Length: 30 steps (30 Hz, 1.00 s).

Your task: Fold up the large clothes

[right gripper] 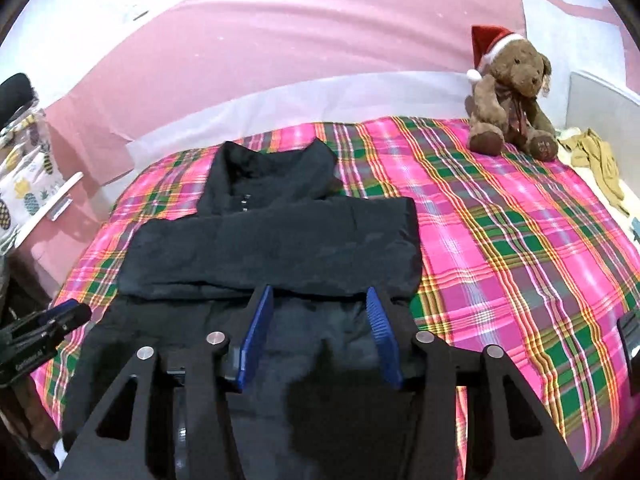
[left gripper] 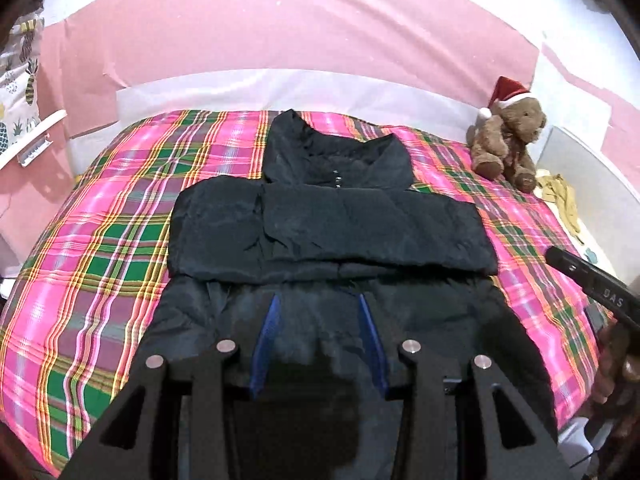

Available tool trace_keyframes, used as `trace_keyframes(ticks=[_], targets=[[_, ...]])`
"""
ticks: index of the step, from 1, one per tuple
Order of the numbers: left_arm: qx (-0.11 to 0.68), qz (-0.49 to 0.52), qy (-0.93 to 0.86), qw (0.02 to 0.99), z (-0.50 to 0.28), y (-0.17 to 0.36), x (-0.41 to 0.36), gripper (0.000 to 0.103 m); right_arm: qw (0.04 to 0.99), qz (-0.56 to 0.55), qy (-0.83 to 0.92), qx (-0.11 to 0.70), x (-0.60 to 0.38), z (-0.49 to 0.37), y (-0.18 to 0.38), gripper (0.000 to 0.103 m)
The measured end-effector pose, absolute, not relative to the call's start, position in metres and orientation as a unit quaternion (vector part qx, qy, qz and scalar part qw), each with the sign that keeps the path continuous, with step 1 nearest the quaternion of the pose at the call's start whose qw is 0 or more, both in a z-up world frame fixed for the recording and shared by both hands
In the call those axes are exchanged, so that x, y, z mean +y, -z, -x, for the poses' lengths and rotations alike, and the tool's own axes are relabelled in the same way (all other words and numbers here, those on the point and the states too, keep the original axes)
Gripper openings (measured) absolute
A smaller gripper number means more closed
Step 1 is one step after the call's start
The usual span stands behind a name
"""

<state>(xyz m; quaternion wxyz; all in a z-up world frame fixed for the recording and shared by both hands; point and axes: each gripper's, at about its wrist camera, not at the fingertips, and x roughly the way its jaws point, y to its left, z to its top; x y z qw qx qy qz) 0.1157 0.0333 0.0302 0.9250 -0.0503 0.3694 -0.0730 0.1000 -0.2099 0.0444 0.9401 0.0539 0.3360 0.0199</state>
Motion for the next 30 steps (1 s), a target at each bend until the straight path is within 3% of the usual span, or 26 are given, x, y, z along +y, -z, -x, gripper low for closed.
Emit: trace_keyframes(ticks=[16,30], targets=[[0.360,0.040,0.090,0.928,-0.115,-0.074,0.046,0.048,0.939,-0.008,-0.071,0.337,-0.182,-0.128,-0.091,0.057],[0.388,0.060,0.087,0.915,-0.285,-0.079,0.054,0.055,0.918,-0.017,-0.085,0.386,-0.203,-0.300,-0.073,0.057]])
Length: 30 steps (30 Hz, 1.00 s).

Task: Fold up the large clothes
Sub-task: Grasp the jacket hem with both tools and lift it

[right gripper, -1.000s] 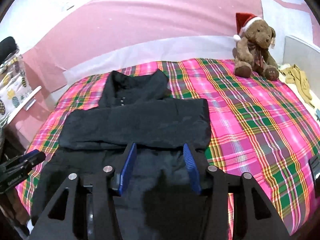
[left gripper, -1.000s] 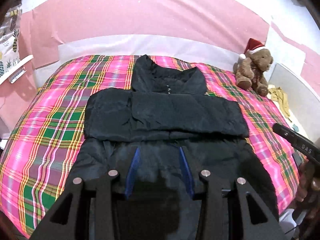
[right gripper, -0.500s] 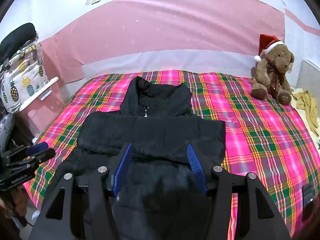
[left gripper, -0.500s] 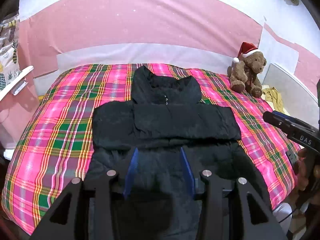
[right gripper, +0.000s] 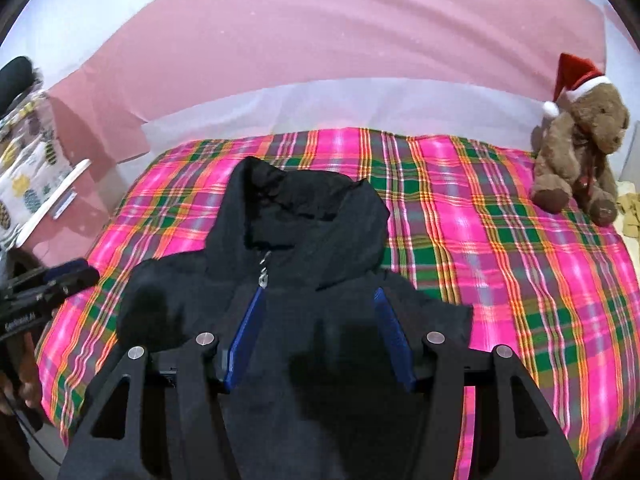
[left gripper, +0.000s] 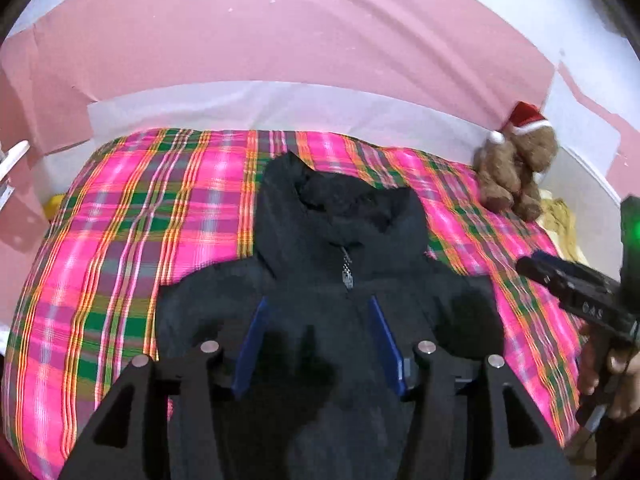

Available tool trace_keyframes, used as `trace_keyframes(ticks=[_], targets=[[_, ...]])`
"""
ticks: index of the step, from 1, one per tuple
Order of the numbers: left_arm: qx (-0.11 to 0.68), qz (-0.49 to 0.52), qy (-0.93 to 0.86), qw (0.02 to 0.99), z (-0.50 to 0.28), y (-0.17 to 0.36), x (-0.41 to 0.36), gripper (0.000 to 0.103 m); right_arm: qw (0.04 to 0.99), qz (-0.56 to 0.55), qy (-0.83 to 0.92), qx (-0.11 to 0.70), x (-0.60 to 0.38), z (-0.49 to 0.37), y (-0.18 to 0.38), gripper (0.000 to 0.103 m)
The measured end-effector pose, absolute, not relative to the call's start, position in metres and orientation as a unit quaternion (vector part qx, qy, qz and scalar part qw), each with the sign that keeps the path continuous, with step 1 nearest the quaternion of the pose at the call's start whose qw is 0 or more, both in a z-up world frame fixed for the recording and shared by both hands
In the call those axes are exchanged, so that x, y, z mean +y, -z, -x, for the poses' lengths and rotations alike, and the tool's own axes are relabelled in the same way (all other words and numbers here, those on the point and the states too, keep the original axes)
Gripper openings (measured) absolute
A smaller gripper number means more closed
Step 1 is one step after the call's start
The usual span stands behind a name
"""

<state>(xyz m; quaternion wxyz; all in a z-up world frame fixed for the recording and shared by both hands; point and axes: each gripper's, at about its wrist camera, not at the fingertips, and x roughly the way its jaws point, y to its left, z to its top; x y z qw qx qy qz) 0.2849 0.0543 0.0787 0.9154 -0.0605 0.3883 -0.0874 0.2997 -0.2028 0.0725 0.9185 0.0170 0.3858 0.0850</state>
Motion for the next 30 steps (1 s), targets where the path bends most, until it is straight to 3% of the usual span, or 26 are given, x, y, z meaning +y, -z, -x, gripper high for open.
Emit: trace_keyframes(ticks=[11,20,21,22,23,24,25,30], targets=[[0.435,0.076,0.046,0.896,-0.460,-0.014,0.053,0.061,0.903,-0.022,-0.060,0.425,-0.213,-0.450,-0.015,0.057],[0.466,0.083,0.031,0.880,-0.545,0.043,0.045,0.061,0.879,-0.010,-0.020,0.475,-0.221,-0.521,0.040,0.055],[0.467,0.084,0.030,0.880,-0.549,0.047,0.044,0.056,0.878,-0.010,-0.023,0.477,-0.221,-0.522,0.041,0.046],[0.466,0.085,0.034,0.880,-0.550,0.052,0.044,0.033,0.879,-0.006,-0.028,0.475,-0.219,-0.522,0.041,0.016],[0.472,0.083,0.034,0.877,-0.552,0.056,0.043,0.018,0.881,-0.004,-0.035,0.472,-0.216,-0.519,0.039,0.011],[0.475,0.086,0.036,0.875,-0.551,0.059,0.043,0.008,0.887,-0.001,-0.039,0.460,-0.214,-0.513,0.033,0.009],[0.470,0.087,0.034,0.878,-0.549,0.057,0.044,0.004,0.893,0.002,-0.045,0.449,-0.212,-0.508,0.027,0.008],[0.414,0.083,0.032,0.906,-0.514,0.023,0.056,0.002,0.916,-0.019,-0.068,0.396,-0.214,-0.463,-0.014,0.008]])
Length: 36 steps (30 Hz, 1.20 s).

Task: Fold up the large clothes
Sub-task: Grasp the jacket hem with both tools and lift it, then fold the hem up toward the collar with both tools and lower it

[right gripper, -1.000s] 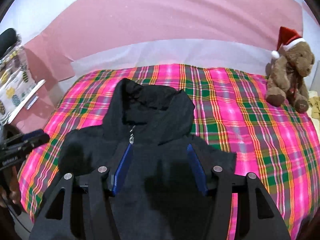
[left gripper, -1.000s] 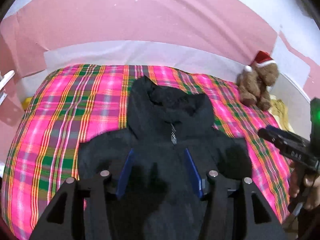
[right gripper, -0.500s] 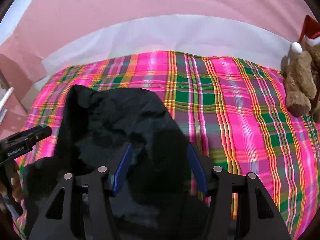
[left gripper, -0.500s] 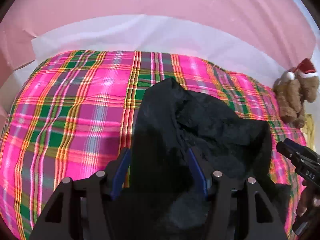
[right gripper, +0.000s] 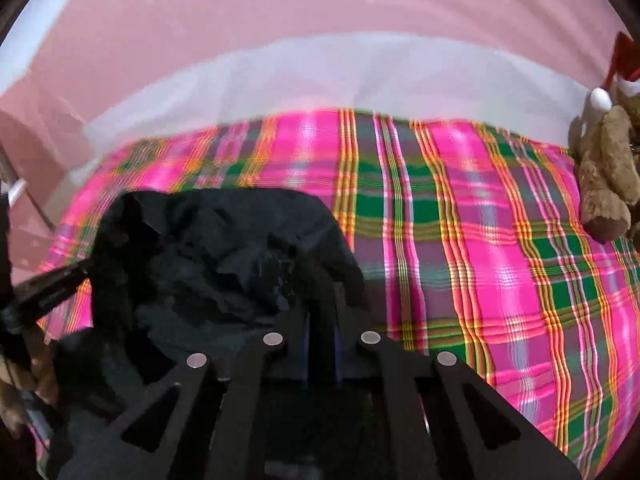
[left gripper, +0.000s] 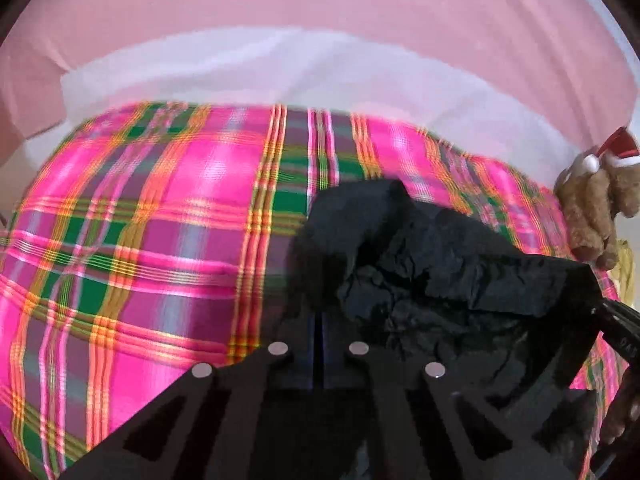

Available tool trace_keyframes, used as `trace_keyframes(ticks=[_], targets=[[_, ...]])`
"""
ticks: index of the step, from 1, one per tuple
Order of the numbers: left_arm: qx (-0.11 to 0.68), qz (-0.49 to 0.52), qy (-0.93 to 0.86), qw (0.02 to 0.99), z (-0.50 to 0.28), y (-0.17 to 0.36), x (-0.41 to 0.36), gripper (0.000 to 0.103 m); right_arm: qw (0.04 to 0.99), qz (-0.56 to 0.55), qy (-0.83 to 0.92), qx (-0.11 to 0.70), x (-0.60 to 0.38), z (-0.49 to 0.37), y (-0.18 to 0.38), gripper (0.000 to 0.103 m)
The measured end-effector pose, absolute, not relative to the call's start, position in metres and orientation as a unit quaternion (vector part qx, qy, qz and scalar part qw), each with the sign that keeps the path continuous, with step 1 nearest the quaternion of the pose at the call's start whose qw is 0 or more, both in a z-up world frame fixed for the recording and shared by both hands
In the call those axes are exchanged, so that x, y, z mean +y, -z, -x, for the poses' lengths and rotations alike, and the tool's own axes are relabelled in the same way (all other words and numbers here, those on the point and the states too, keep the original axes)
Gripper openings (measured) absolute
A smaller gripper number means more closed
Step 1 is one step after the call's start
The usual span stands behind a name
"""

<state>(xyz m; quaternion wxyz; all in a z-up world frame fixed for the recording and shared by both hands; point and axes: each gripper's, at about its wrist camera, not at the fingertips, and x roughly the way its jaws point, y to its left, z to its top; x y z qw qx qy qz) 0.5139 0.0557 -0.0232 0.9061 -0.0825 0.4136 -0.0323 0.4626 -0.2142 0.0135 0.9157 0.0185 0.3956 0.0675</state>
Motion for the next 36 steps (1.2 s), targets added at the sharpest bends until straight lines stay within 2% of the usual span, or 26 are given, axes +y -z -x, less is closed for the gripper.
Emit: trace_keyframes(ticks=[6,10,22,27,29,33,36], targets=[[0.372,0.124,0.042,0.919,-0.447,-0.013,0.083,0.002,0.930,-0.045,-0.096,0.351,-0.217,-0.387,-0.048,0.008],[0.354,0.151,0.058,0.921,-0.388,-0.022,0.102,0.002,0.929,-0.070,-0.112,0.345,-0.220,-0.347,-0.050,0.008],[0.405,0.172,0.041,0.897,-0.276,0.026,0.129,0.002,0.901,-0.107,-0.121,0.403,-0.224,-0.259,0.020,0.008],[0.454,0.190,0.019,0.870,-0.250,0.058,0.142,0.003,0.892,-0.089,-0.119,0.428,-0.216,-0.236,0.040,0.016],[0.461,0.190,0.012,0.867,-0.235,0.064,0.147,0.003,0.890,-0.089,-0.115,0.433,-0.219,-0.225,0.040,0.025],[0.454,0.184,0.000,0.872,-0.203,0.058,0.152,0.003,0.897,-0.093,-0.094,0.422,-0.228,-0.211,0.027,0.026],[0.422,0.172,0.013,0.890,-0.204,0.031,0.142,0.003,0.908,-0.101,-0.112,0.391,-0.220,-0.216,0.007,0.026]])
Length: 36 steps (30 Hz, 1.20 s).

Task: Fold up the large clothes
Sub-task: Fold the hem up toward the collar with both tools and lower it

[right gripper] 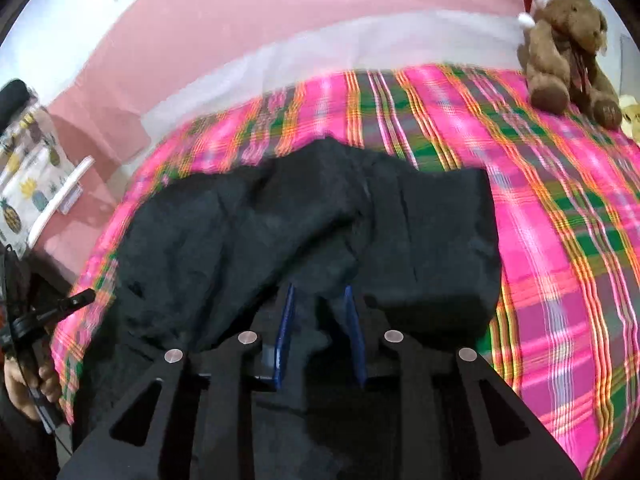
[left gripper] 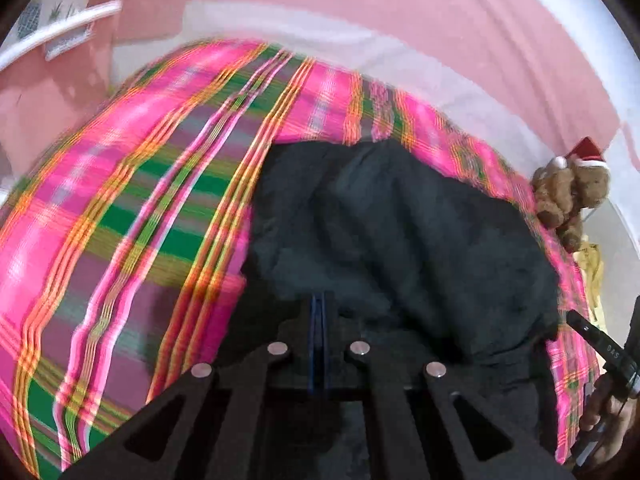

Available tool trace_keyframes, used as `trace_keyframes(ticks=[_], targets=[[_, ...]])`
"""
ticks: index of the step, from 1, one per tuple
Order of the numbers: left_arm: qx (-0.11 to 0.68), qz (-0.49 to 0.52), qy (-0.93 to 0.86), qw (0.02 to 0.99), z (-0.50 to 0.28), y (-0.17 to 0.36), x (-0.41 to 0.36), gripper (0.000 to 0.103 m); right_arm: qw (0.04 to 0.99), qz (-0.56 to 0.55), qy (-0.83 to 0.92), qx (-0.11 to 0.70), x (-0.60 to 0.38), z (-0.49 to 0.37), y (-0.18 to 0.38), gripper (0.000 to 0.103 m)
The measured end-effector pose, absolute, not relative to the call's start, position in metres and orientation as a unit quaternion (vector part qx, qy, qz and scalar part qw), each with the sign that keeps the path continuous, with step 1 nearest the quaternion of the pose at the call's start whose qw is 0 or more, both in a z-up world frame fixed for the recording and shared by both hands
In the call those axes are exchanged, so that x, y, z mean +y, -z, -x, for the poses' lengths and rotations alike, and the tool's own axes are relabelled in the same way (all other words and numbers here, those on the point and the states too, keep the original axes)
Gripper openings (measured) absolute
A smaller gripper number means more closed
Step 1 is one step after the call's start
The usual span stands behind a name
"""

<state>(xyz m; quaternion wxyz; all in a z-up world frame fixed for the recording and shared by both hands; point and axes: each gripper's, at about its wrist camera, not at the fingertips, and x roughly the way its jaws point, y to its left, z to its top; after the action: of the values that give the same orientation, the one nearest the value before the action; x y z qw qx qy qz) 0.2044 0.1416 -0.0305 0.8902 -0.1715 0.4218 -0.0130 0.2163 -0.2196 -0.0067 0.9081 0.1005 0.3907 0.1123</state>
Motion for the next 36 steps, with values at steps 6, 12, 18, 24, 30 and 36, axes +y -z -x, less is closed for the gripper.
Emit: trace_keyframes(ticks=[6,12,18,24,30,36], targets=[[0.395,0.147,0.100,0.901,-0.253,0.007,0.084,0.018,0.897,-0.074,-0.150,0.410,-0.176,-0.254,0.025,0.027],[0.463,0.125,0.109,0.871,-0.253,0.091,0.060,0.018,0.866,-0.061,-0.154,0.471,-0.170,-0.247,0.106,0.027],[0.458,0.130,0.094,0.874,-0.252,0.107,0.056,0.020,0.872,-0.058,-0.144,0.465,-0.166,-0.252,0.121,0.027],[0.454,0.132,0.087,0.877,-0.262,0.112,0.050,0.020,0.883,-0.034,-0.130,0.450,-0.154,-0.249,0.128,0.026],[0.452,0.137,0.088,0.877,-0.244,0.096,0.057,0.020,0.887,-0.039,-0.135,0.441,-0.165,-0.219,0.090,0.028],[0.413,0.134,0.101,0.895,-0.226,0.043,0.077,0.020,0.920,-0.032,-0.135,0.367,-0.179,-0.218,0.027,0.029]])
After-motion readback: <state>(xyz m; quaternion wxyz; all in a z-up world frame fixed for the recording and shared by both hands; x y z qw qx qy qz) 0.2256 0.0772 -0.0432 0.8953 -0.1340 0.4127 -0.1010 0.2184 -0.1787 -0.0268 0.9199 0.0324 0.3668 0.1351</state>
